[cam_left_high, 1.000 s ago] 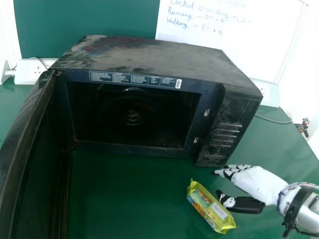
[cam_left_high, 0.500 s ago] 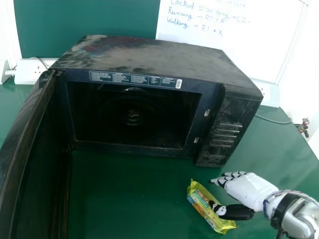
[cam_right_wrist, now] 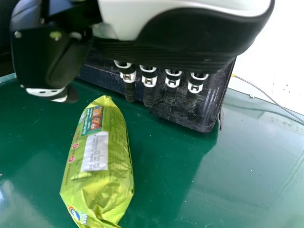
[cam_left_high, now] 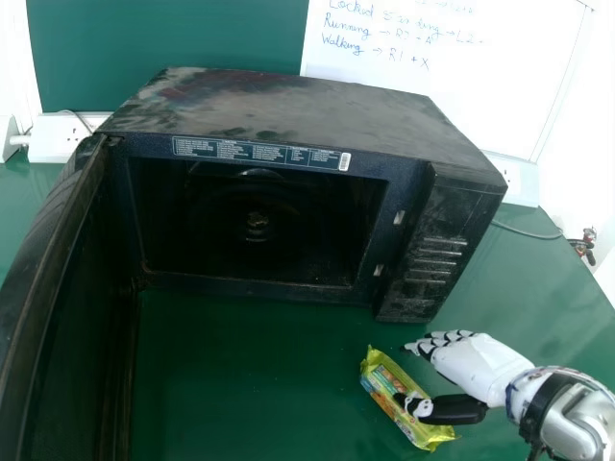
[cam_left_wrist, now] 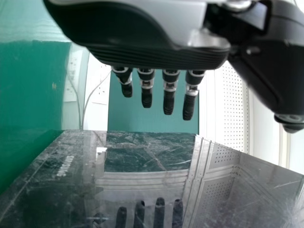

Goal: Put biscuit inside oven

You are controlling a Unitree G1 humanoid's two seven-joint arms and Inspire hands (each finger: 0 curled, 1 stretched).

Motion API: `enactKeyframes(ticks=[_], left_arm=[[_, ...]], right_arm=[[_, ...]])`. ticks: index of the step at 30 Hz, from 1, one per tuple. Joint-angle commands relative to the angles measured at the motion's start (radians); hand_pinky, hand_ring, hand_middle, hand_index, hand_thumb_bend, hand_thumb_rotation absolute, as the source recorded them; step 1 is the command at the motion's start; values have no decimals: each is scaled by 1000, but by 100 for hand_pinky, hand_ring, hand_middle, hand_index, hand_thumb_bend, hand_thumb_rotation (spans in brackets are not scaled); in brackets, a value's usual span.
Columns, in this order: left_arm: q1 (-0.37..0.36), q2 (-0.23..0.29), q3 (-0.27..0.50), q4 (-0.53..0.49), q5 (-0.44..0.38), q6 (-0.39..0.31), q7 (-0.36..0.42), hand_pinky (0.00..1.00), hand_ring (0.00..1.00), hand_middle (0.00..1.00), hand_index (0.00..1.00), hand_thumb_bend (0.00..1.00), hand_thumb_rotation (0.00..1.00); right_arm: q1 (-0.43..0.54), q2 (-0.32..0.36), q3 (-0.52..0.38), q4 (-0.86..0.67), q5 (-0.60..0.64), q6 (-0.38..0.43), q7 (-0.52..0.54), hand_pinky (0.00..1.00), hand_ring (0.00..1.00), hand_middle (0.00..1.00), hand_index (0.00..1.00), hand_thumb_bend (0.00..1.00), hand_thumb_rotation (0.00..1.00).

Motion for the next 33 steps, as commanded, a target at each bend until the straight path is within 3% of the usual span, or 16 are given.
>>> enactKeyframes(ticks=[1,5,13,17,21,23,30,33], left_arm=[[10,8,4,2,-6,2,-2,100,97,100,100,100,100],[15,20,0,-2,-20,18,-11,100,98,100,100,100,100],[8,18,-1,-1,-16,10,-22,100,96,100,100,100,100],[26,17,-3,-25,-6,38,-1,100,96,99,100,100,100],[32,12,-8,-38,-10,51,5,100,94,98,100,100,100],[31,6,-11,-39,-7,49,7,100,94,97,100,100,100],[41,-14,-13,-52,15,42,21,100,95,98,100,100,100],[49,-17,-19,-71,19,56,37,100,95,98,100,100,100]], right_arm=[[-4,5,6,10,5,-5,-13,99,95,98,100,80,80],[-7,-2,8,11,7,-1,-9,100,95,98,100,83,75],[2,7,14,13,-7,-1,-21,100,97,100,100,77,79],[-3,15,51,35,-56,-10,-51,100,96,99,100,81,75],[-4,24,81,66,-109,-29,-100,100,96,99,100,82,77],[-3,31,96,78,-138,-33,-120,100,96,99,100,75,79],[-10,47,161,95,-203,-14,-111,100,96,98,100,73,82],[-15,49,179,106,-225,-14,-118,100,95,97,100,67,81]])
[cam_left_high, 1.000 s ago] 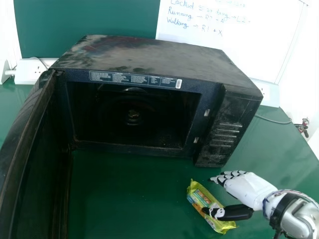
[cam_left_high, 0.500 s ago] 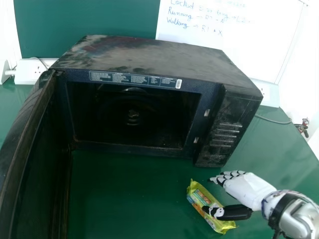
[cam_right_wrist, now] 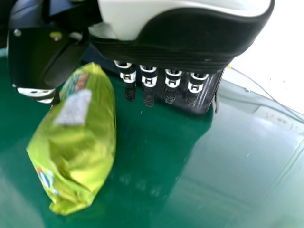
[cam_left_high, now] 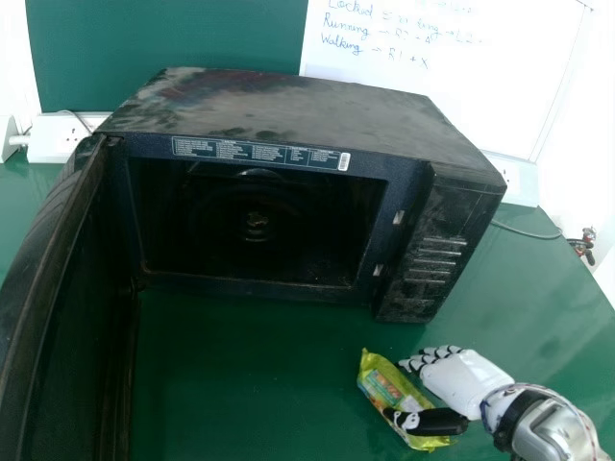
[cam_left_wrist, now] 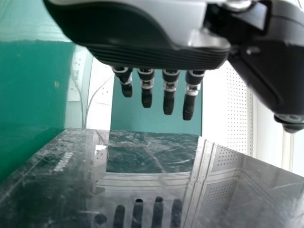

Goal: Put biscuit inside oven

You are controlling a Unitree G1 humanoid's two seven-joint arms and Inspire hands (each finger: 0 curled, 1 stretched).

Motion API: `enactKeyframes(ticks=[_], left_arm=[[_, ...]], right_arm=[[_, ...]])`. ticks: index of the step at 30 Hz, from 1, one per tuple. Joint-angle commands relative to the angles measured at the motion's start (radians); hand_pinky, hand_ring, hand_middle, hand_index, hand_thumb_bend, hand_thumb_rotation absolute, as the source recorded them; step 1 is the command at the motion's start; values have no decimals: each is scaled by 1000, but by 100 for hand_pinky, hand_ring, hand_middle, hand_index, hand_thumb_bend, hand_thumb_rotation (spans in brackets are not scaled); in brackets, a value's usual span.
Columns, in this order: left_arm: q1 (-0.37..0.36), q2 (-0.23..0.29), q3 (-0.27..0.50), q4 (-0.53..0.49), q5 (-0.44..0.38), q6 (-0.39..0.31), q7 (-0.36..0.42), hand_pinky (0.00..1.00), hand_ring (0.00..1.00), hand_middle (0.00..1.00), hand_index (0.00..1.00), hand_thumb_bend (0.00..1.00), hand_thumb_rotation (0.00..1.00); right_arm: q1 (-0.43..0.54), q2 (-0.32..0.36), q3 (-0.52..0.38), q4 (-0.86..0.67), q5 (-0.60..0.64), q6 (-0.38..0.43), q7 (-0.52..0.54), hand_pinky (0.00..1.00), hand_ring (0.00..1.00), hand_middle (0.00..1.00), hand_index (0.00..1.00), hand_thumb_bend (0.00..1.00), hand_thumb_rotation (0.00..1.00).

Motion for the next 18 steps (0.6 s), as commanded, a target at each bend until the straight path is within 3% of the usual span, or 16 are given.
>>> enactKeyframes(ticks=[1,8,9,10,12,16,18], left_arm=[[16,-4,-12,-11,8,3,3,100,95,98,100,100,100],[24,-6,-10,-16,23,5,11,100,95,98,100,100,100],[20,-10,-11,-14,22,-2,12,100,94,98,99,100,100],[20,-11,-12,-13,20,-2,12,100,94,97,99,100,100],[9,-6,-10,8,16,-24,-6,100,94,97,99,100,100],[5,1,-5,23,17,-39,-18,100,95,98,99,100,100],[16,-2,-12,3,11,-17,-7,100,95,98,99,100,100]], right_arm=[[-10,7,20,17,-26,3,-7,100,95,97,100,66,81],[-12,24,47,34,-72,11,-28,100,95,98,100,55,81],[-9,28,49,37,-79,9,-37,100,95,97,100,47,80],[-6,31,51,41,-86,5,-49,100,95,97,100,46,80],[0,37,55,48,-94,0,-67,100,96,98,100,57,83],[12,45,66,45,-102,5,-80,100,96,98,100,65,85],[14,45,70,43,-105,10,-76,100,96,98,100,63,82]])
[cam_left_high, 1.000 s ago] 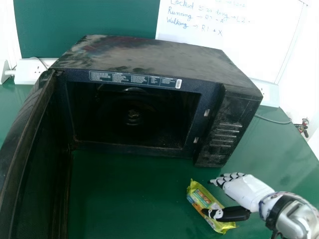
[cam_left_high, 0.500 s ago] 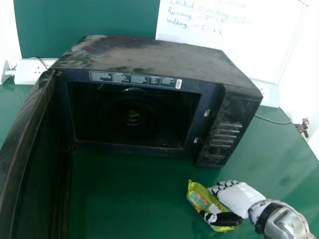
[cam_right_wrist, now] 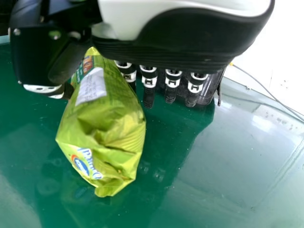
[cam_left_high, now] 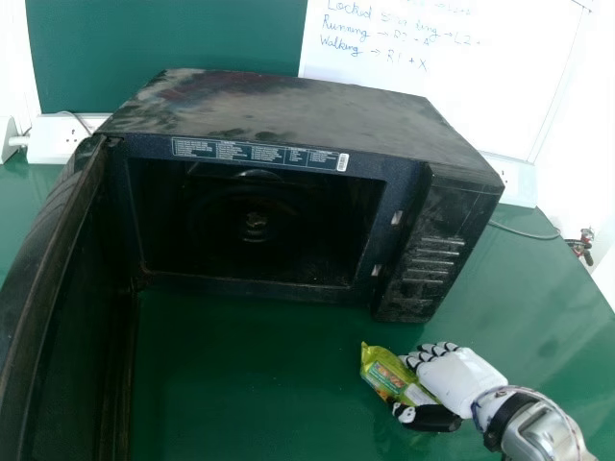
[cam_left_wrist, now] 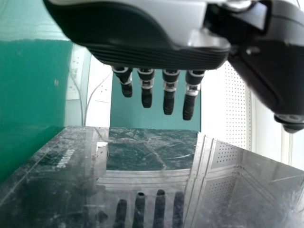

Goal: Put biscuit inside oven

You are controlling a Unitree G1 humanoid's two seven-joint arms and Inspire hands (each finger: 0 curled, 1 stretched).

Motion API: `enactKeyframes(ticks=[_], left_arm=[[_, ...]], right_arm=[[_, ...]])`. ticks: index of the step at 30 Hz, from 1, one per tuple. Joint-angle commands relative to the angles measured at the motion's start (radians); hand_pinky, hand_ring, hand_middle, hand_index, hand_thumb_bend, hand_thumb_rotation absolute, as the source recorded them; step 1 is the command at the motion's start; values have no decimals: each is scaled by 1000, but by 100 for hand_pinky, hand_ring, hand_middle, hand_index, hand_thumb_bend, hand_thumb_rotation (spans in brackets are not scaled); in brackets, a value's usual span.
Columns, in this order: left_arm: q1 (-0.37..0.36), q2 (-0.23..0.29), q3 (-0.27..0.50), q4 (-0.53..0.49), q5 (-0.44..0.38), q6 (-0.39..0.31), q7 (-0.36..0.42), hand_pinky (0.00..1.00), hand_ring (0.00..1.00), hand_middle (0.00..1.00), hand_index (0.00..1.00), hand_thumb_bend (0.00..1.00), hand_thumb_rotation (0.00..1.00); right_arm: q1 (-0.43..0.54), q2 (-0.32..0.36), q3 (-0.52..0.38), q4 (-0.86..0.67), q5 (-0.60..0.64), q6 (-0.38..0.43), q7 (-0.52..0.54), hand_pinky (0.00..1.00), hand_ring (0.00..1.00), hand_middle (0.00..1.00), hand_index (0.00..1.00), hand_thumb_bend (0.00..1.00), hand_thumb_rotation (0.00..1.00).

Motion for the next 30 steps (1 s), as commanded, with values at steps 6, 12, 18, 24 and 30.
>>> enactKeyframes(ticks=[6,12,18,24,30], left_arm=[[21,-4,-12,-15,7,11,11,100,95,99,99,100,100],[48,-14,-25,-66,31,53,62,100,95,99,99,100,100],[54,-6,-31,-68,14,50,47,100,95,99,100,100,100],[69,-8,-36,-100,13,95,75,100,95,98,99,100,100],[61,-2,-34,-90,11,87,56,100,95,98,100,100,100]], right_arm=[[29,-2,33,17,-12,-9,13,100,96,98,100,62,83],[37,-4,52,28,-8,-17,20,100,96,97,100,36,67],[39,-13,37,22,9,-24,9,100,97,98,100,45,77],[37,-14,43,27,-11,-34,-11,100,97,98,100,35,48],[29,4,59,48,-48,-21,-47,100,97,98,100,39,54]])
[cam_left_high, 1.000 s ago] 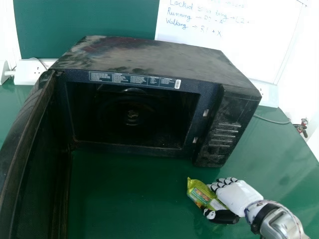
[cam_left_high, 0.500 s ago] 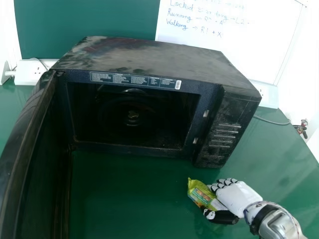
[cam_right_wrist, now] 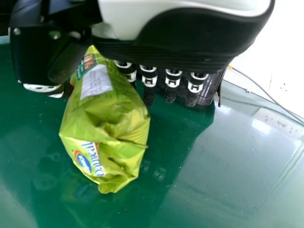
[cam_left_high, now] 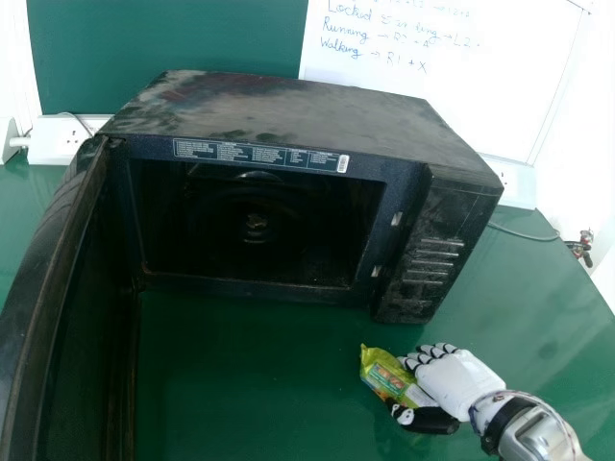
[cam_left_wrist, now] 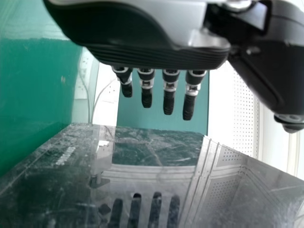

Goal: Put biscuit inside oven

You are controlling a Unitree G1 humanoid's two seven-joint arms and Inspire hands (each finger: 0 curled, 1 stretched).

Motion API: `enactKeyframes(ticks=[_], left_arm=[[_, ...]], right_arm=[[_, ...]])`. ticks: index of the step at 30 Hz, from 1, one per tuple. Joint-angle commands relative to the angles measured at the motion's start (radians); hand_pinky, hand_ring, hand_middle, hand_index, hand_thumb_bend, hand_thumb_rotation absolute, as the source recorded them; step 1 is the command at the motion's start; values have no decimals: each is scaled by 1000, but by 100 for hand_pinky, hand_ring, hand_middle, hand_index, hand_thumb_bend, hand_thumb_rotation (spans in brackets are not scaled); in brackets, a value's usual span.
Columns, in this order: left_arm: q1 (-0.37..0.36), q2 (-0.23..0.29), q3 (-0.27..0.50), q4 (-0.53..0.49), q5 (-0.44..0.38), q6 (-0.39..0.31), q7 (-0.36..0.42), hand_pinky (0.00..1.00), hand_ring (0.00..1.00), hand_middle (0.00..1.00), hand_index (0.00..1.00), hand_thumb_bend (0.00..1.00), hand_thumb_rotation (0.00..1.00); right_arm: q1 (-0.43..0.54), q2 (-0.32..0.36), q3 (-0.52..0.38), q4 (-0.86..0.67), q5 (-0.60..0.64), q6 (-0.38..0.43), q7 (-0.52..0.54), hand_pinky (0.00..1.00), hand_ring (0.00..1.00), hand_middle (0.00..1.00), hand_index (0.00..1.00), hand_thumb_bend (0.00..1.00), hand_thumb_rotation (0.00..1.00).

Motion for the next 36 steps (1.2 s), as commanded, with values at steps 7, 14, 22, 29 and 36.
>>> enactKeyframes(ticks=[7,14,22,29,36], left_arm=[[-2,-10,-1,19,8,-9,6,100,96,99,100,100,100],[-68,5,28,143,17,-152,-72,100,96,99,100,100,100],[-18,-27,12,32,133,-61,94,100,96,99,100,100,100],[-10,-27,-12,3,107,-28,116,100,95,99,100,100,100],[6,-36,-31,-19,100,-12,126,100,95,98,100,100,100]], right_arm=[[-17,25,74,59,-54,16,15,100,94,97,100,37,40],[-32,42,98,86,-83,30,-18,97,96,98,100,71,52],[-26,40,104,90,-103,38,-49,51,73,76,82,88,9],[-16,37,102,88,-107,36,-84,26,44,54,56,83,0],[-10,37,99,87,-104,41,-100,18,23,36,39,77,0]])
